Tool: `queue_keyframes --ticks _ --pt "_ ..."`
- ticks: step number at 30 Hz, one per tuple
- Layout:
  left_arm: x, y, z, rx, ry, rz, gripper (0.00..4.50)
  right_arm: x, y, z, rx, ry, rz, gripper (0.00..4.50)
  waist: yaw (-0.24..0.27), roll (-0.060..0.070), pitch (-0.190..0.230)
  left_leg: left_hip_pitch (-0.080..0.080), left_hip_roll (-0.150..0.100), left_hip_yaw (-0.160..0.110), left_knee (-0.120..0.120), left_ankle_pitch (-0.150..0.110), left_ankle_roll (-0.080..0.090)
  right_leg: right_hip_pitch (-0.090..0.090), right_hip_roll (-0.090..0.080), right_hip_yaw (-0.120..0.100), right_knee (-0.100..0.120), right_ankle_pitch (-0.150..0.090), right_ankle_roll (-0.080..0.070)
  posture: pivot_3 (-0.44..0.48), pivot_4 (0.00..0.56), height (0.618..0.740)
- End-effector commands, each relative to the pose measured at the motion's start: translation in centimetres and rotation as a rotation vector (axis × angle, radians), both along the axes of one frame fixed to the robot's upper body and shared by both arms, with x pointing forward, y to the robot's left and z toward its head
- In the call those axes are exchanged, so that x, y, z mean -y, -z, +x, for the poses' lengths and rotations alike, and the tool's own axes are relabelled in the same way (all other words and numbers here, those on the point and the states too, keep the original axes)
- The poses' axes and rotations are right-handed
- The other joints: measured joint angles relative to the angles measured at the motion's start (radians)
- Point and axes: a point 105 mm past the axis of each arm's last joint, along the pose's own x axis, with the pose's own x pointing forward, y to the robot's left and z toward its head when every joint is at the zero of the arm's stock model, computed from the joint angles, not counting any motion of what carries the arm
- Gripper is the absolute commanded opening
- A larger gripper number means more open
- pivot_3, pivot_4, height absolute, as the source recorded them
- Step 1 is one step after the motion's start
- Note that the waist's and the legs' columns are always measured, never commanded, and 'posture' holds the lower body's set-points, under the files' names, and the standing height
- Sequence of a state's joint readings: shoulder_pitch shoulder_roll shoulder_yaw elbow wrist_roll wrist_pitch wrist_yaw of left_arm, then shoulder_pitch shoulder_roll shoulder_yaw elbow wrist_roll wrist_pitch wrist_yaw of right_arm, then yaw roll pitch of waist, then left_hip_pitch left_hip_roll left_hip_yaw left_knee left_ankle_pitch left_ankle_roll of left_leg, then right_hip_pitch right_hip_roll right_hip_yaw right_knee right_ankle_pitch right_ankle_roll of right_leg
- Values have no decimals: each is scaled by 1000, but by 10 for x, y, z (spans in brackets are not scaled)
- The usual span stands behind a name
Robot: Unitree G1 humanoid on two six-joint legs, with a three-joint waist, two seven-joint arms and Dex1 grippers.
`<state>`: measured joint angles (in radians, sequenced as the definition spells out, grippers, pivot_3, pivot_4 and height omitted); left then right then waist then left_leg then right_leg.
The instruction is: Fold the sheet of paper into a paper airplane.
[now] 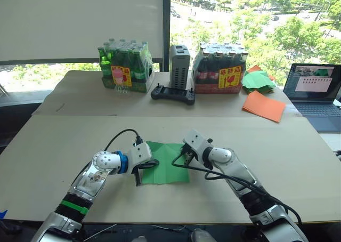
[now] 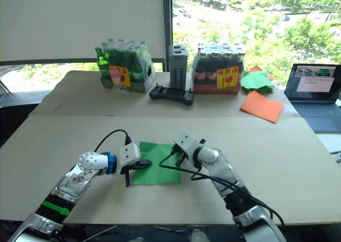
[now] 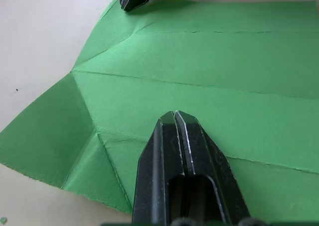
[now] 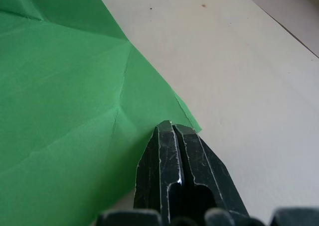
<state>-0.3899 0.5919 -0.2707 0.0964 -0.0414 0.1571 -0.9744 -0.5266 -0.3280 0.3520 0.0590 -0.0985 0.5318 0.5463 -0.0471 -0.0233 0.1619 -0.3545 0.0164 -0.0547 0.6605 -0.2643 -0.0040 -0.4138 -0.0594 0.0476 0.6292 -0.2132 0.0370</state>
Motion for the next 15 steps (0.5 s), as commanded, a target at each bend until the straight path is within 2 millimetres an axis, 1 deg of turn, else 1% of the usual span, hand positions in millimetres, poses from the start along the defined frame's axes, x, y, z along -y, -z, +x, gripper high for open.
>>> queue_keyframes --ticks 1,3,6,7,8,10,12,15 --pt "-12 23 -7 -87 -34 62 0 5 10 -2 -43 13 -11 33 0 0 0 0 0 0 0 0 0 0 0 0 0 0 0 0 150 740" --pt "-12 23 -8 -88 -33 61 0 6 8 -2 -31 11 -5 33 0 0 0 0 0 0 0 0 0 0 0 0 0 0 0 0 150 740" --pt "-11 24 -11 -91 -31 59 0 6 -31 -11 57 -32 166 33 3 0 0 0 0 0 0 0 0 0 0 0 0 0 0 0 150 740" --pt "-11 24 -11 -91 -31 58 0 8 -43 -20 65 -54 226 33 3 0 0 -1 0 0 0 0 0 0 0 0 0 0 0 0 150 740" --pt "-11 24 -12 -91 -32 58 0 9 -49 -26 64 -69 258 33 4 0 0 -3 0 0 0 0 0 -3 0 0 0 0 0 0 150 740" --pt "-13 25 -13 -92 -34 60 0 8 -47 -59 -14 -166 308 33 5 0 0 -8 0 0 0 0 0 -8 -1 0 0 2 -3 0 150 740" --pt "-14 26 -14 -94 -34 62 0 10 -43 -87 -91 -221 348 33 6 0 0 -9 0 -1 0 0 0 -7 -1 -1 0 1 -3 0 150 740" --pt "-13 26 -16 -97 -29 61 0 19 -33 -110 -159 -209 363 33 2 0 0 -9 0 -1 0 0 0 -7 -1 -1 -1 0 -1 0 150 740"
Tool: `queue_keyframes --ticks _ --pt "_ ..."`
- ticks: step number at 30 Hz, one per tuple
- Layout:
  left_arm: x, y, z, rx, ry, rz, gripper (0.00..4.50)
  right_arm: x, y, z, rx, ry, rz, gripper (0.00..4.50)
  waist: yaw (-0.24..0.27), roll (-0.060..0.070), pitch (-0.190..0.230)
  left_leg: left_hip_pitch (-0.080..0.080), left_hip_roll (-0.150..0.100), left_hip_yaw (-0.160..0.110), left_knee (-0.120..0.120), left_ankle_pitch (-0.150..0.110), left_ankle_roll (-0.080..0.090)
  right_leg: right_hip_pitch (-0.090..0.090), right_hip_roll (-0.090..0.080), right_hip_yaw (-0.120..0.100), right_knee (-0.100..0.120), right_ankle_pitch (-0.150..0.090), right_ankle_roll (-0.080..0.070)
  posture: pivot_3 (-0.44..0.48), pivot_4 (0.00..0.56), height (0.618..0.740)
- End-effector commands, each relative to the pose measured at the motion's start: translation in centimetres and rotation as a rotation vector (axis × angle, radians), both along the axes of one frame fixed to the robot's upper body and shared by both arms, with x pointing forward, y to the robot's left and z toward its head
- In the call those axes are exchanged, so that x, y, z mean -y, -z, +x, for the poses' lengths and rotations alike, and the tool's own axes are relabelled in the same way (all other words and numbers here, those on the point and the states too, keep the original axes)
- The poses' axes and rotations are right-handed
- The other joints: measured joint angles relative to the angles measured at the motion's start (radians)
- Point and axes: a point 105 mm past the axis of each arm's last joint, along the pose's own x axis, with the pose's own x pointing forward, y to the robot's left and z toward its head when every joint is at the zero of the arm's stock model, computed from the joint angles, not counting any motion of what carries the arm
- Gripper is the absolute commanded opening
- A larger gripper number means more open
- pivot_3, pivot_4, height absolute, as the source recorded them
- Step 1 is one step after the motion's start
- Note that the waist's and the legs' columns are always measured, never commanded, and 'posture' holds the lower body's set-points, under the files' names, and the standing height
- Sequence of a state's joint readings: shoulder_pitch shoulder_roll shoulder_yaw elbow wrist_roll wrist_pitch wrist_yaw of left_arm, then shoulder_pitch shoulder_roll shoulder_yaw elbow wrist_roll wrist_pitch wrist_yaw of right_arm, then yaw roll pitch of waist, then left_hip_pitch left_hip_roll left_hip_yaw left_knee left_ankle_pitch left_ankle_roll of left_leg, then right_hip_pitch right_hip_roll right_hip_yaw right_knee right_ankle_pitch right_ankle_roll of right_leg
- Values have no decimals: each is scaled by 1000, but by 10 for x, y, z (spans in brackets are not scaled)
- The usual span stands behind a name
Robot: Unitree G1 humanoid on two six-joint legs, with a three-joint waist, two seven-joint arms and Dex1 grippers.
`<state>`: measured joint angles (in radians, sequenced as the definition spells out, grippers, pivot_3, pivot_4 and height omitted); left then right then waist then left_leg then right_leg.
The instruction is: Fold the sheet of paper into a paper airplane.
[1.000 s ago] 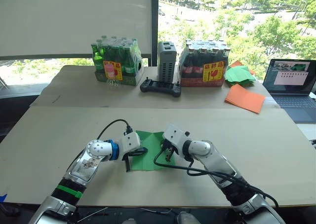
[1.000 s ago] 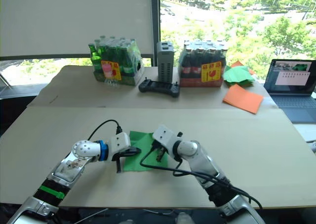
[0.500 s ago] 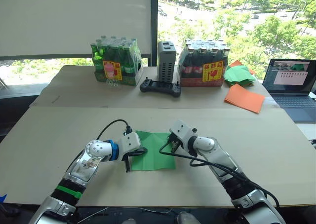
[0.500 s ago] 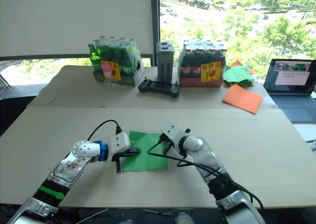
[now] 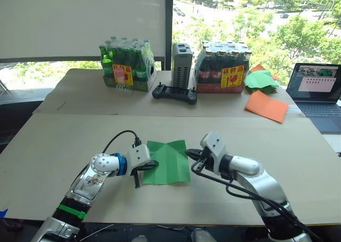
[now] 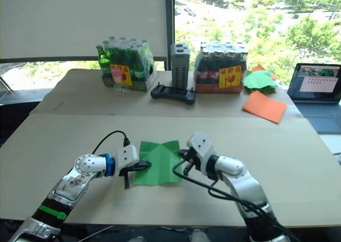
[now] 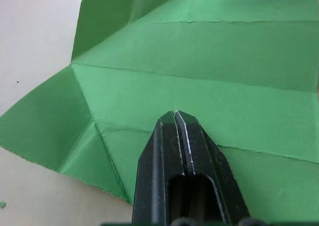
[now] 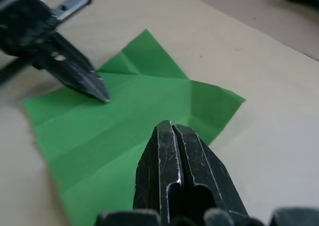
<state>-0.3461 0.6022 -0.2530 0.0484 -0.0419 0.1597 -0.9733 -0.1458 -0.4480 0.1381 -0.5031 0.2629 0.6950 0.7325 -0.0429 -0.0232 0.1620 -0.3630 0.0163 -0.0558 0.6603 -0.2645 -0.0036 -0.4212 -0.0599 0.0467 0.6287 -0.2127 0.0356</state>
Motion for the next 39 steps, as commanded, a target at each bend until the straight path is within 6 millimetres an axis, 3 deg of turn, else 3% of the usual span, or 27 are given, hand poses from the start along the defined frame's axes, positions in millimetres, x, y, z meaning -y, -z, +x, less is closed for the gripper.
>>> queue_keyframes --ticks 1,5,8,15,19,26,39 --pt "-10 26 -9 -103 -23 65 0 4 -4 -21 -20 -29 15 33 -3 0 0 0 0 1 0 0 0 0 0 0 0 -2 3 0 150 740" --pt "-12 25 -9 -106 -9 79 0 -5 13 -50 -75 -86 -27 33 -3 0 0 2 0 1 0 0 0 1 0 1 0 -4 7 0 150 740" --pt "-13 25 -10 -110 4 91 0 -16 24 -56 -82 -76 -32 33 -5 0 0 3 1 1 0 0 0 1 1 1 1 -5 6 0 150 740" --pt "-18 21 -6 -108 15 113 0 -18 45 -43 8 63 -86 33 0 0 0 2 0 2 0 0 0 1 0 1 0 -6 6 0 150 740" --pt "-20 19 -4 -107 23 122 0 -5 58 -27 45 193 -148 33 -2 -1 0 3 1 2 0 0 0 1 1 1 0 -6 6 0 150 740" --pt "-24 18 -3 -105 15 130 0 1 55 -14 73 245 -110 33 0 -1 0 5 0 2 0 0 0 3 1 1 0 -6 6 0 150 740" --pt "-22 15 -2 -95 15 129 0 -23 34 1 45 283 148 33 -2 -1 0 5 1 2 0 0 0 2 1 2 1 -6 6 0 150 740"
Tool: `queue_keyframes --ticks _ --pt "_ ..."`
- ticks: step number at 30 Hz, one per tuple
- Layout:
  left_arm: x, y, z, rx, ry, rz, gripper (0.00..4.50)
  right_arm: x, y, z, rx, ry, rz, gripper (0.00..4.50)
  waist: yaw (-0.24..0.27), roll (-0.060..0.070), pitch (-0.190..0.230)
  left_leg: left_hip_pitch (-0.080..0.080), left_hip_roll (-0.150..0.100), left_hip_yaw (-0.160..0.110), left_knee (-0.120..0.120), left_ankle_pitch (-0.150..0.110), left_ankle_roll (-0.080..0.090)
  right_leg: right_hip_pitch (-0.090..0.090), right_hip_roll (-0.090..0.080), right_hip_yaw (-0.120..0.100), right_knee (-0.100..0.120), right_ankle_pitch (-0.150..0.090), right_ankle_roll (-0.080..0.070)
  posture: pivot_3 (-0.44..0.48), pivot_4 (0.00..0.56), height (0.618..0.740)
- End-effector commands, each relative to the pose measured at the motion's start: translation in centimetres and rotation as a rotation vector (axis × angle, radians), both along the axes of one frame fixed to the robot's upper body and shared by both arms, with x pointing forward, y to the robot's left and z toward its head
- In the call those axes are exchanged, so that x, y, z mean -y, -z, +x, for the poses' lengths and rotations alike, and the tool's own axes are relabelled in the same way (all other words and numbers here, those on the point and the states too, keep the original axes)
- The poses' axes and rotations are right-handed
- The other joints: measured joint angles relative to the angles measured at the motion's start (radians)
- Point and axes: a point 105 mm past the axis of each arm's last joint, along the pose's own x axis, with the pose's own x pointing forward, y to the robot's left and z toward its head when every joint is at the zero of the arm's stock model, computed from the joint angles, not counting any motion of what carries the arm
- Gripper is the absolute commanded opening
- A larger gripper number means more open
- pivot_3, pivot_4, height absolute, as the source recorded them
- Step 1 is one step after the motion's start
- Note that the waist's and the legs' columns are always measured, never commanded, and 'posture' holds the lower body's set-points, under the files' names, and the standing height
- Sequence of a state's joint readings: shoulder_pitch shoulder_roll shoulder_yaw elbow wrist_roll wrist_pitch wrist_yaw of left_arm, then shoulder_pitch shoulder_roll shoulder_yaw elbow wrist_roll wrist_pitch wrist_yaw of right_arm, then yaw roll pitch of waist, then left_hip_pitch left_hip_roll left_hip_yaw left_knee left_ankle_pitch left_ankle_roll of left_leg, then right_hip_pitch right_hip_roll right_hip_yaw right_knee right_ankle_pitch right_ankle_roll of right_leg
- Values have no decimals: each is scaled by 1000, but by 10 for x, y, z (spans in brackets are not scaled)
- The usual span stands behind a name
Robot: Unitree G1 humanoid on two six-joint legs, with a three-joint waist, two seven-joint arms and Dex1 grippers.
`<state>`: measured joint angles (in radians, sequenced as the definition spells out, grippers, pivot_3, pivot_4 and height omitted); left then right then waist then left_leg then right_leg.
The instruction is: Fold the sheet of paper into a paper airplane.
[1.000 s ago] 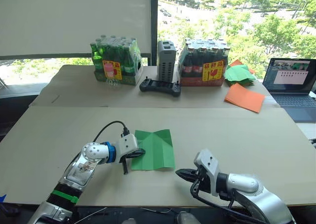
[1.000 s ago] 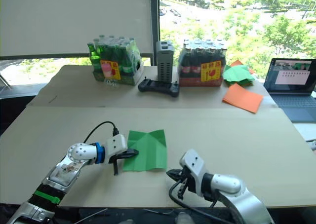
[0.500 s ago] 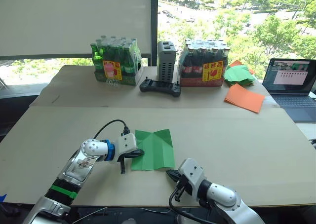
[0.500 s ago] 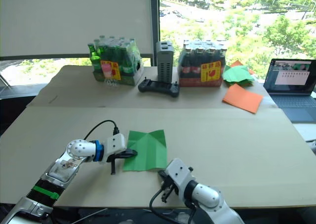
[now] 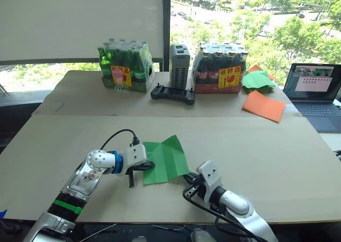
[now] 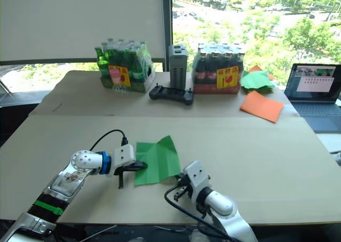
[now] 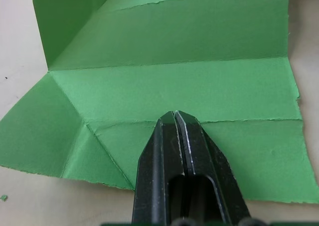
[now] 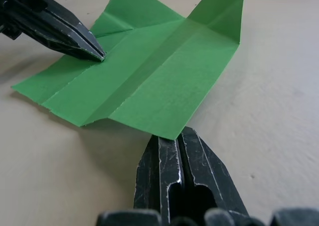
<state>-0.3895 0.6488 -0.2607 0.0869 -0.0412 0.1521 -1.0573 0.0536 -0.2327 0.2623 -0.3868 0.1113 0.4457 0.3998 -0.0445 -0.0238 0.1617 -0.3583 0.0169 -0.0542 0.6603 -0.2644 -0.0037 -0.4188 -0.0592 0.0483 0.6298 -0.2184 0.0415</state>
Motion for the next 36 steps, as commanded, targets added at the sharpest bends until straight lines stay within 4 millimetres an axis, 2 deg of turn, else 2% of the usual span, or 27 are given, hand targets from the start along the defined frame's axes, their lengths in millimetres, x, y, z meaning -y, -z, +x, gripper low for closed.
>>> queue_keyframes --ticks 1,12,18,21,23,26,31,33,36 --pt "-12 18 -3 -61 -34 71 0 -11 -16 4 49 -42 65 33 0 0 0 0 0 0 0 0 0 0 0 0 0 0 0 0 150 740" --pt "-14 15 -3 -56 -39 74 0 -59 -40 28 158 -238 64 33 -1 0 0 -1 0 0 0 0 0 -1 0 0 1 0 -1 0 150 740" --pt "-15 13 -4 -51 -52 70 0 -75 -34 33 167 -311 9 33 -3 0 0 -2 0 0 0 0 0 -2 0 0 1 4 -7 0 150 740" --pt "-23 5 -1 -26 -96 55 0 -84 -22 31 136 -356 -34 33 -5 0 0 -2 0 0 0 0 0 -2 0 0 1 4 -7 0 150 740" --pt "-29 -3 1 -7 -123 45 0 -87 -17 29 118 -373 -51 33 -7 0 0 -2 0 0 0 0 0 -3 1 0 1 4 -7 0 150 740" --pt "-41 -26 0 31 -175 18 0 -89 -4 28 79 -406 -95 33 -16 0 0 -2 0 -1 0 0 0 -4 1 0 2 4 -7 0 150 740" --pt "-46 -55 -3 29 -230 -103 0 -85 2 33 48 -399 -134 33 -17 0 1 -3 1 -1 0 0 0 -4 1 -1 2 4 -7 0 150 740" --pt "-40 -59 -2 10 -235 -165 0 -83 2 35 40 -391 -134 33 -19 0 1 -2 1 -1 0 0 0 -3 1 -1 2 4 -7 0 150 740" --pt "-25 -51 -3 -50 -218 -243 0 -82 -2 36 42 -394 -129 33 -19 0 1 -2 0 -1 0 0 0 -3 1 -1 2 4 -8 0 150 740"
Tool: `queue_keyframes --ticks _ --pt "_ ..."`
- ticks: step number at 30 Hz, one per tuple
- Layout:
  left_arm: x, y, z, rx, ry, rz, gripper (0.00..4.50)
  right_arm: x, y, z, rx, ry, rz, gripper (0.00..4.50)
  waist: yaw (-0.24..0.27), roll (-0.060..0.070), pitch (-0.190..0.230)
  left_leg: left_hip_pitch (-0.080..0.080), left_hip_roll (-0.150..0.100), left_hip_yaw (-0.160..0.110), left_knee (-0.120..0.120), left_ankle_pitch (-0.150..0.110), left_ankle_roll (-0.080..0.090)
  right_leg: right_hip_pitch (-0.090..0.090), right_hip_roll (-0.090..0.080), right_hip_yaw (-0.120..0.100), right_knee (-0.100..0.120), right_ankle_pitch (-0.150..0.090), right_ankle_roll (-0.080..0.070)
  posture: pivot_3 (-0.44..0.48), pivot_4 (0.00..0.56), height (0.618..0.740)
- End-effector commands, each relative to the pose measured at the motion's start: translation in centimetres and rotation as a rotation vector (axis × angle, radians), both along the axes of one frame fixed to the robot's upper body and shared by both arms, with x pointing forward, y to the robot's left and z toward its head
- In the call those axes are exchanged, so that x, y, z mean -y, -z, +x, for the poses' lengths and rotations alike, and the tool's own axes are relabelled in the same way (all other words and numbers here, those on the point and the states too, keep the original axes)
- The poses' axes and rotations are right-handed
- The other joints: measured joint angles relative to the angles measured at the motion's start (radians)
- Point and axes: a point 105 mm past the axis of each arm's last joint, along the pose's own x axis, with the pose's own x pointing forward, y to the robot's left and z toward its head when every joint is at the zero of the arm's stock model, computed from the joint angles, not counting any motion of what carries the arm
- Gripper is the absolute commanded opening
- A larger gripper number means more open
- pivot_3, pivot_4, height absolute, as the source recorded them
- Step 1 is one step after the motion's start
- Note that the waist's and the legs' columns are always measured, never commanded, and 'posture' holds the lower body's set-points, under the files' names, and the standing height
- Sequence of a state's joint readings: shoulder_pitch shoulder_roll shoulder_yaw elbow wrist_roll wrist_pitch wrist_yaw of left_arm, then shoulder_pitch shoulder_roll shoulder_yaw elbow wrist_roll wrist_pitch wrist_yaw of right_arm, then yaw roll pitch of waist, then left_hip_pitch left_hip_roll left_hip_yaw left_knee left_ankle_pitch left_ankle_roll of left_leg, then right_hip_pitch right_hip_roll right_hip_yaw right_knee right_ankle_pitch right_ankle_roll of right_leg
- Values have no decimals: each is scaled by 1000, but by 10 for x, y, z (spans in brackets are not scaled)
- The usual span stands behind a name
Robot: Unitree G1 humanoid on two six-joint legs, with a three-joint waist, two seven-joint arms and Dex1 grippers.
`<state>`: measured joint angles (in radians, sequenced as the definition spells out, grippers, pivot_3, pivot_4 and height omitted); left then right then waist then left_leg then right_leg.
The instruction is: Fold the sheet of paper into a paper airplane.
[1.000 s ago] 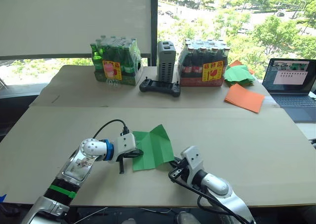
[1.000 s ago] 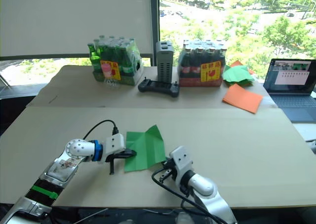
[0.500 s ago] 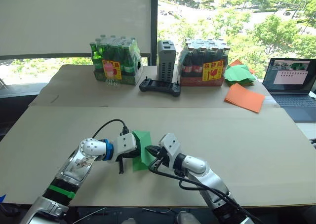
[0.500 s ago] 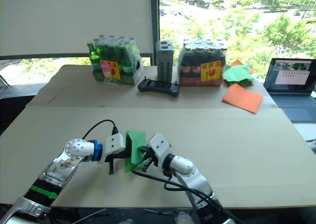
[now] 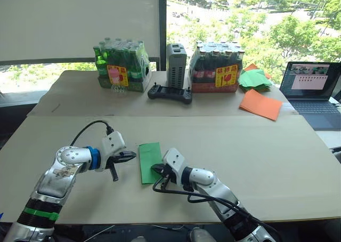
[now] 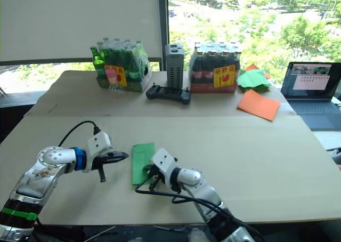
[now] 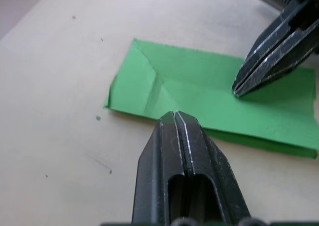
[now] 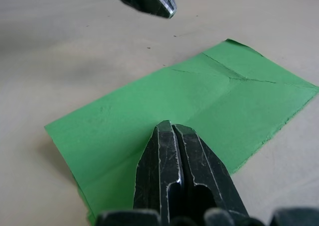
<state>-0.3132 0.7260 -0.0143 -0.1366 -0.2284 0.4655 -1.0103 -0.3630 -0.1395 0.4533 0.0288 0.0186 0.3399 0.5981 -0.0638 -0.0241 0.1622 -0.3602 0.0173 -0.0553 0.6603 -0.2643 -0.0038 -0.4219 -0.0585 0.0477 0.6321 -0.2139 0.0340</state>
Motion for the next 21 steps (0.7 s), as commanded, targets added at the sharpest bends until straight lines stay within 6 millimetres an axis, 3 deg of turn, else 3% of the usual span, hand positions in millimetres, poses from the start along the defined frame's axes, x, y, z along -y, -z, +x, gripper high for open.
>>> queue_keyframes --ticks 1,6,12,15,21 --pt "17 4 2 -40 15 -110 0 4 2 1 -28 12 -17 33 1 0 0 0 0 0 0 0 0 0 0 0 0 0 0 0 150 740" --pt "22 37 10 -110 1 -99 0 8 -9 2 -27 14 2 33 2 0 0 -1 0 0 0 0 0 -1 0 0 0 1 -2 0 150 740" --pt "18 73 8 -142 45 57 0 9 -25 2 -9 5 17 33 17 0 0 -2 -1 0 0 0 0 -1 -1 0 -1 1 -2 0 150 740" --pt "19 77 5 -134 69 88 0 12 -39 12 14 10 37 33 17 0 0 -1 -1 0 0 0 0 0 -1 0 -1 1 -2 0 150 740" --pt "21 75 3 -119 78 86 0 17 -27 23 4 -16 -54 33 18 0 0 0 -1 0 0 0 0 1 -1 0 -1 1 -2 0 150 740"
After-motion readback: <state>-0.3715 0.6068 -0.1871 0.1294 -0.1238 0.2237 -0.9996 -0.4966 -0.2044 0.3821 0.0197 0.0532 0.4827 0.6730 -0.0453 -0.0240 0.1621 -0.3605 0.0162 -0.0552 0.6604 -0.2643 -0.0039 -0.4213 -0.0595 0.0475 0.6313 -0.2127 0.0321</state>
